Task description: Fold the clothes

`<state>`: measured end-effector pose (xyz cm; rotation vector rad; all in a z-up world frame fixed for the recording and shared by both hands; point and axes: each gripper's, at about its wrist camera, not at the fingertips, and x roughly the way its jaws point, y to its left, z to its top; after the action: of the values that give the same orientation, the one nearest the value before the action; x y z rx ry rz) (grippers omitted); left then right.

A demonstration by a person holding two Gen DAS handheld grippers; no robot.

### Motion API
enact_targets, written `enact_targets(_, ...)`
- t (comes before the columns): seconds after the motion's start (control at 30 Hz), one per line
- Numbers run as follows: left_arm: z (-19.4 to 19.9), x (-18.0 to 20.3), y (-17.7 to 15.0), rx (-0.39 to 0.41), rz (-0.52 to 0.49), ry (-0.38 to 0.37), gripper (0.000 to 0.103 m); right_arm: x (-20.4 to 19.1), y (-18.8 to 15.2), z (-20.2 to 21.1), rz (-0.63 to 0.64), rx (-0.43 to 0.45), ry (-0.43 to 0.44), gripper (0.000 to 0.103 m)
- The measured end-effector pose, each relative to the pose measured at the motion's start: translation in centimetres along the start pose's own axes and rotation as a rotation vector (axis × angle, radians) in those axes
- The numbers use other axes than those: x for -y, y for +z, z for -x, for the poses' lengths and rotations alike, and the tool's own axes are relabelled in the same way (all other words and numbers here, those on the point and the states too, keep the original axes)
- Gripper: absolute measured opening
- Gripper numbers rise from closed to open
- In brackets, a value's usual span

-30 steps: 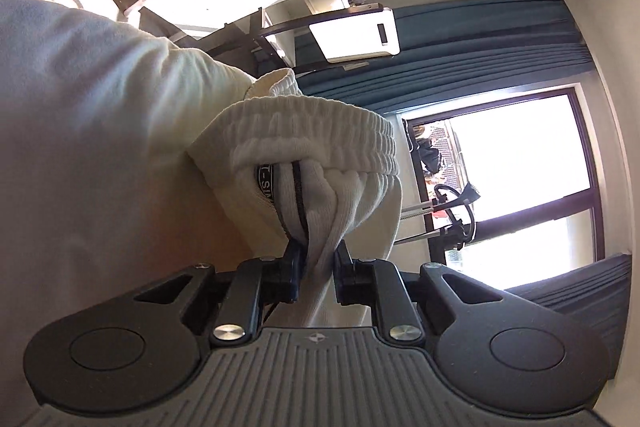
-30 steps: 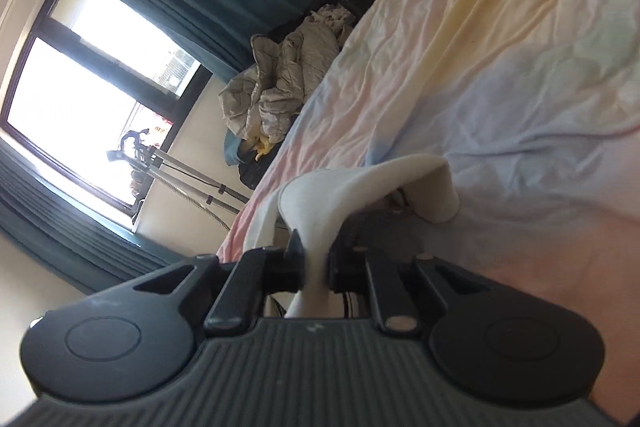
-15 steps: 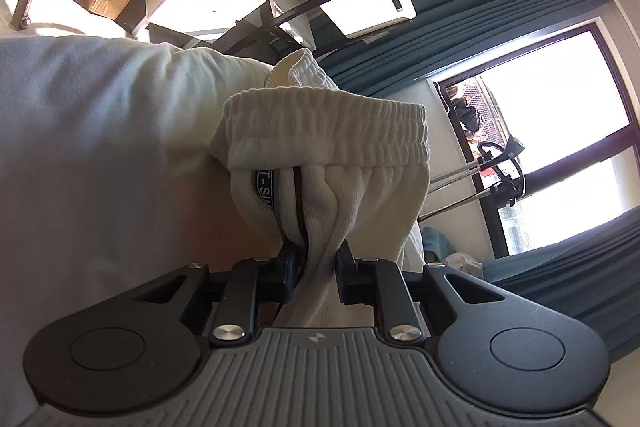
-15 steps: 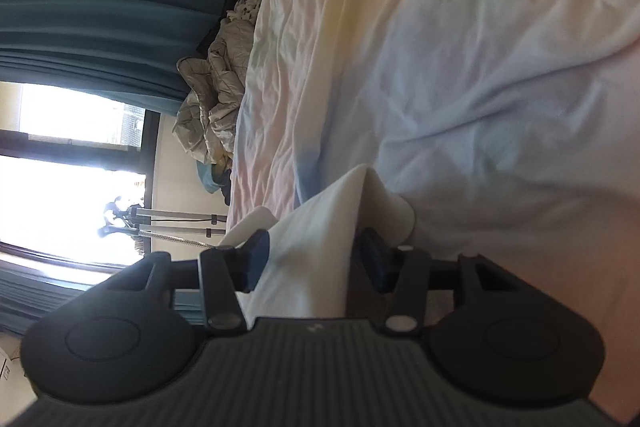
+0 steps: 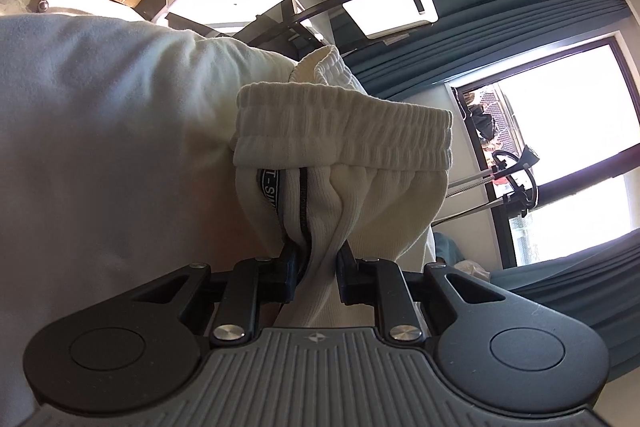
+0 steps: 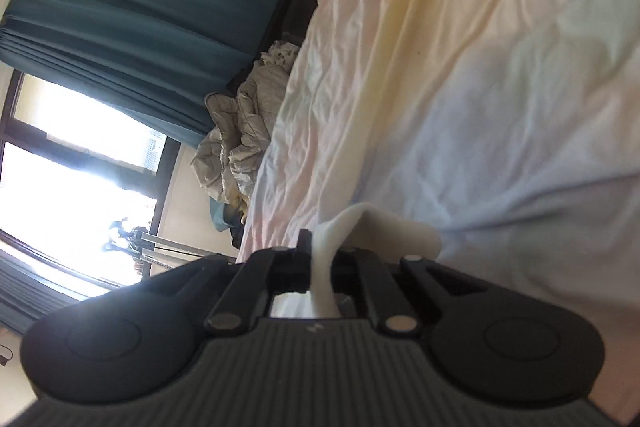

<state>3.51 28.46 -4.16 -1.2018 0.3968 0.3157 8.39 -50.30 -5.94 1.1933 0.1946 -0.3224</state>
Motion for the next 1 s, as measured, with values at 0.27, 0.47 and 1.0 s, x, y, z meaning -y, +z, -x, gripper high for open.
enact_targets(0.27, 1.1, -0.5, 0.4, -0.031, 0.031, -0.036, 0.019, -1.8, 2.1, 4.6, 0.176, 0.142, -0.117, 0.003)
enact_targets(0.47, 0.8, -1.3, 0.5, -0.065, 0.061, -0.009, 0.019, 8.6, 1.7, 4.2, -0.335, -0.142, -0.292, 0.004)
enact_targets(1.0, 1.2, -0.7, -0.6, -0.125, 0.030, -0.042, 0.066, 11.3, 3.4, 1.4, -0.341, -0.124, -0.267, 0.027)
